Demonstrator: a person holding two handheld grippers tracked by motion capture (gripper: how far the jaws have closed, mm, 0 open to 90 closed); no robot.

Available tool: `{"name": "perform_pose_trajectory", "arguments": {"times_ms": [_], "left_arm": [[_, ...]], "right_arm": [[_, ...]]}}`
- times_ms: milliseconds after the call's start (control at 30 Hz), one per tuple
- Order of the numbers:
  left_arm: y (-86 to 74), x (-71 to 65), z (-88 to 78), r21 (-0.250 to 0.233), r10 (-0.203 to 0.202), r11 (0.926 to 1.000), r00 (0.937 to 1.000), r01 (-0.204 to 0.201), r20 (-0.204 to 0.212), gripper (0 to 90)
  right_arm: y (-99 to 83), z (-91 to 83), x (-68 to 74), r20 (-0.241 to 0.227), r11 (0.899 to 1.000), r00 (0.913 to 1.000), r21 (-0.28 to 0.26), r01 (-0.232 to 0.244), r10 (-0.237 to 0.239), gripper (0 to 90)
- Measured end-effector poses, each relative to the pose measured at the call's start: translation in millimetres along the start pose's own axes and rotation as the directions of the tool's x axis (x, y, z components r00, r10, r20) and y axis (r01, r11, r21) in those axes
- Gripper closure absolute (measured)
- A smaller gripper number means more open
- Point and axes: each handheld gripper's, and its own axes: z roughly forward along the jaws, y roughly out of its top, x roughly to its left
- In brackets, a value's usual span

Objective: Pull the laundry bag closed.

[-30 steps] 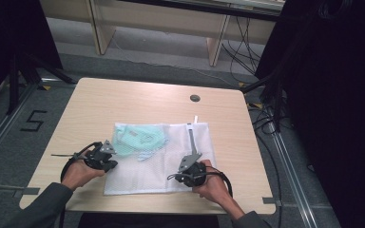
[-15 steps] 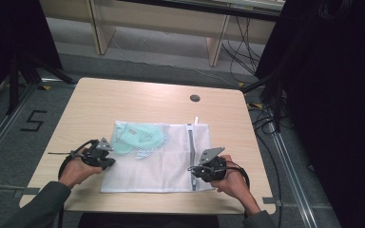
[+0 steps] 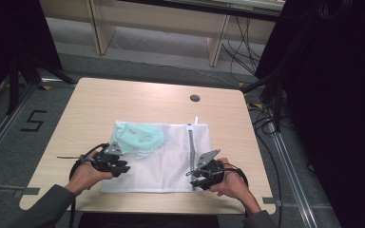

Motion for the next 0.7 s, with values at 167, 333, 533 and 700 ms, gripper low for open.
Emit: {"name": "perform_pose_trajectory", "arguments": {"times_ms": [167, 333, 533, 700], "left_arm": [[4.7, -8.2, 3.3, -0.022, -0.006, 0.9997, 0.9996, 0.007, 0.027, 62.1], [7.7, -15.4, 5.6, -0.015, 0.028, 0.9995, 0.9986, -0.027, 0.045, 56.4], [9.3, -18.8, 6.8, -0.005, 0.062, 0.9981, 0.9964, -0.062, 0.058, 54.0], [8.2, -18.7, 7.2, 0.003, 0.044, 0.9990, 0.9976, -0.044, 0.054, 53.1]], "right_arm": [[0.5, 1.6, 0.0, -0.026, 1.000, 0.9996, 0.010, 0.008, -0.008, 61.9], [-0.2, 2.1, 3.1, -0.060, 0.998, 0.9969, 0.035, 0.052, -0.050, 67.2], [1.7, 0.2, 6.0, -0.062, 0.997, 0.9952, 0.027, 0.077, -0.075, 73.1], [2.3, 0.4, 7.0, -0.064, 0.996, 0.9942, 0.029, 0.089, -0.087, 74.9]]}}
